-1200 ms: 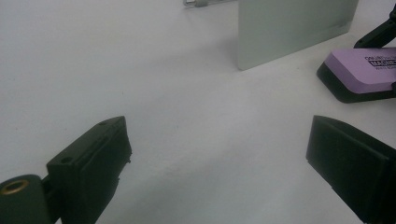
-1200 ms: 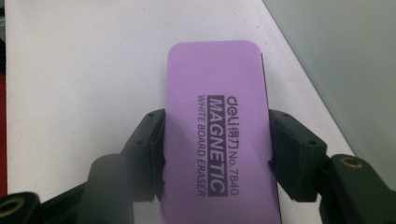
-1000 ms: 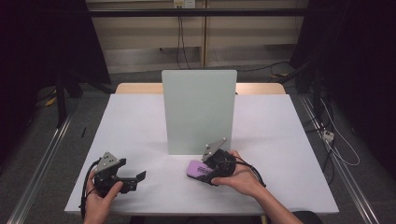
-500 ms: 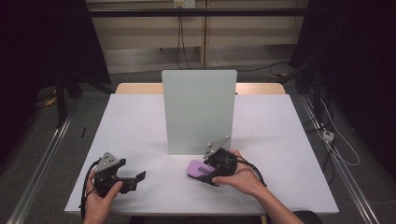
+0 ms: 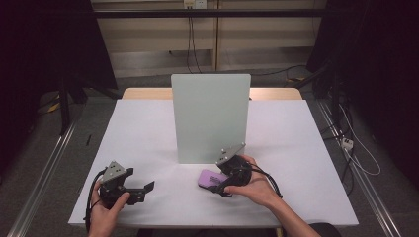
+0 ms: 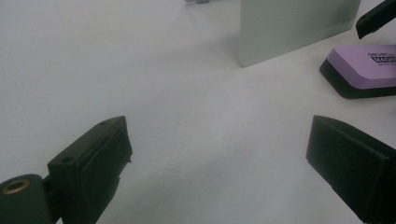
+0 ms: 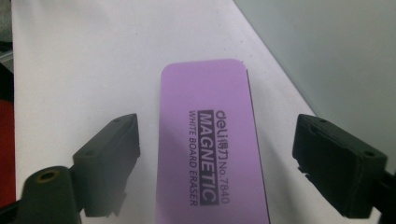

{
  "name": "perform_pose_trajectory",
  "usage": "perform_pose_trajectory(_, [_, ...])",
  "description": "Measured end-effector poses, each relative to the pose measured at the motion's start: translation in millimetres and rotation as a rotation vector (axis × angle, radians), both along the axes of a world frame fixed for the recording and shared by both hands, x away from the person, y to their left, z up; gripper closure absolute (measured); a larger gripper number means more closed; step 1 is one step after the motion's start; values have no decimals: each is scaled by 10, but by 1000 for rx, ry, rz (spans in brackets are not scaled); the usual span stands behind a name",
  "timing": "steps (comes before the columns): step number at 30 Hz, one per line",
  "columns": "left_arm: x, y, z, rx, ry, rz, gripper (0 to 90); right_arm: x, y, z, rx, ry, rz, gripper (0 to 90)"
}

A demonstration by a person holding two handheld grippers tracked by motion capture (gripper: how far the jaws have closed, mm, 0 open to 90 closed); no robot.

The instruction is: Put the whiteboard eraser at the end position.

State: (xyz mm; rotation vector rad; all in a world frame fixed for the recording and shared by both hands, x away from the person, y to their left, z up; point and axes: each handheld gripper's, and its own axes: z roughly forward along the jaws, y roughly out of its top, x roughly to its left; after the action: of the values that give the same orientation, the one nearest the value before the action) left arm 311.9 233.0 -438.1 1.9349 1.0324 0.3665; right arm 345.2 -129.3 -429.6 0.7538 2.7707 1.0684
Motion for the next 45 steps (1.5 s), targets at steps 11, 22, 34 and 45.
perform_pose_trajectory(11, [6, -18, 3, 4, 3, -9, 62, 11, -54, 38, 54, 3, -64, 97])
perform_pose_trajectory(22, [18, -26, -6, 10, 2, -3, 62, -40, -150, 133, 86, -126, -208, 114])
perform_pose_trajectory(34, [19, -29, -1, 11, -2, 2, 61, -140, -354, 124, 140, -165, -335, 101])
perform_pose_trajectory(45, [17, -19, 5, 10, -6, 9, 60, -244, -527, 112, 172, -214, -425, 68])
